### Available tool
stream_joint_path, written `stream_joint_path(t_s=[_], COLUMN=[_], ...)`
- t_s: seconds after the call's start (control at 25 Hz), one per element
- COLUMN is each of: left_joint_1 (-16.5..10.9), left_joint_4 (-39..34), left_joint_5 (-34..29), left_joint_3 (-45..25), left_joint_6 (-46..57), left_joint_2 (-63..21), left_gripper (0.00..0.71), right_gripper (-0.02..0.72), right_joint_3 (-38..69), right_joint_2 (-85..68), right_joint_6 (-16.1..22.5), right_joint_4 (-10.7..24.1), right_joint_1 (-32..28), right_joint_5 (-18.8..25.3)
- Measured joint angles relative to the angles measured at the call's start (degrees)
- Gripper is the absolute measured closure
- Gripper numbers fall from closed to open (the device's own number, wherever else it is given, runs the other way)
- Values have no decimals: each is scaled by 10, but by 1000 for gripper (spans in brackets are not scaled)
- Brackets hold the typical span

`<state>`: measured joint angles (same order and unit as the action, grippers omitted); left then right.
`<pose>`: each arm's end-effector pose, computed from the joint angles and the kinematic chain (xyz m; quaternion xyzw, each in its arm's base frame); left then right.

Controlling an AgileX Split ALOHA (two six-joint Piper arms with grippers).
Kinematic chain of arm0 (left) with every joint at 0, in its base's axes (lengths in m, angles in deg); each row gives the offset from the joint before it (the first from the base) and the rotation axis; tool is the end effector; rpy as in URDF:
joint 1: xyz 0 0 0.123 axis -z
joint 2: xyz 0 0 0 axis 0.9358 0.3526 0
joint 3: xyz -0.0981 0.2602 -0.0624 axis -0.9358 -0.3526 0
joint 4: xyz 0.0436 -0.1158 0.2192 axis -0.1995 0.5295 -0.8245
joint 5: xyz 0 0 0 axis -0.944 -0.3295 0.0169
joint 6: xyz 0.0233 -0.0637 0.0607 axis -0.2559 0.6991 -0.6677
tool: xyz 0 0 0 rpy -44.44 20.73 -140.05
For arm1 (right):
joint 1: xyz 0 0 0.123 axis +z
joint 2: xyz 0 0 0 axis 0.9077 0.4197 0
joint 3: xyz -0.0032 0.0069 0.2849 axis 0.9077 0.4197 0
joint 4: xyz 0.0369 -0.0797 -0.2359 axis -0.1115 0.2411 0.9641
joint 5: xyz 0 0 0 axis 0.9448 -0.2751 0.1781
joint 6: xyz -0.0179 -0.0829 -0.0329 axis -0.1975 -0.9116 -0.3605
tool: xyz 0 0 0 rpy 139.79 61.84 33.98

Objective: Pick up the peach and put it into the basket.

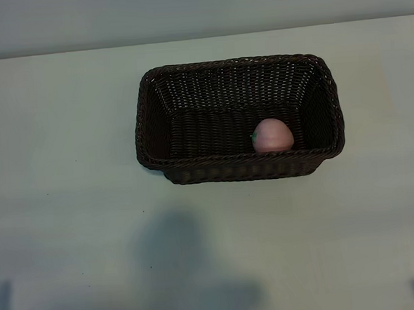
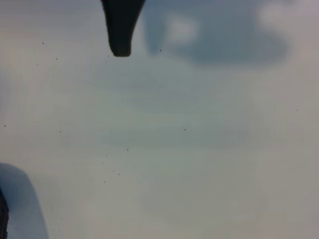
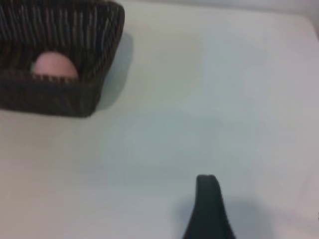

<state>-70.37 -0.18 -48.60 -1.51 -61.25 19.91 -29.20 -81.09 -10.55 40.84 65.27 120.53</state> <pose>-0.0072 -0.0024 0.2749 0.0002 0.8577 -0.0046 0.5141 -0.0115 0.0018 0.2812 -0.0202 0.8563 0.0000 0.5160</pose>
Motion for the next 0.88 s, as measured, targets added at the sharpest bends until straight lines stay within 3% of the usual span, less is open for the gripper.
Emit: stream_joint_path(t_s=[0.88], left_joint_1=[0], left_joint_4=[0], left_joint_5=[0], left_joint_3=[0], left_joint_6=[0], left_joint_2=[0], left_gripper=[118], right_gripper=[208], right_joint_3=[22], right_joint_2=[0], right_joint_6=[19], right_joint_4=[-2], right_joint_1=[0], right_joint_5=[-22])
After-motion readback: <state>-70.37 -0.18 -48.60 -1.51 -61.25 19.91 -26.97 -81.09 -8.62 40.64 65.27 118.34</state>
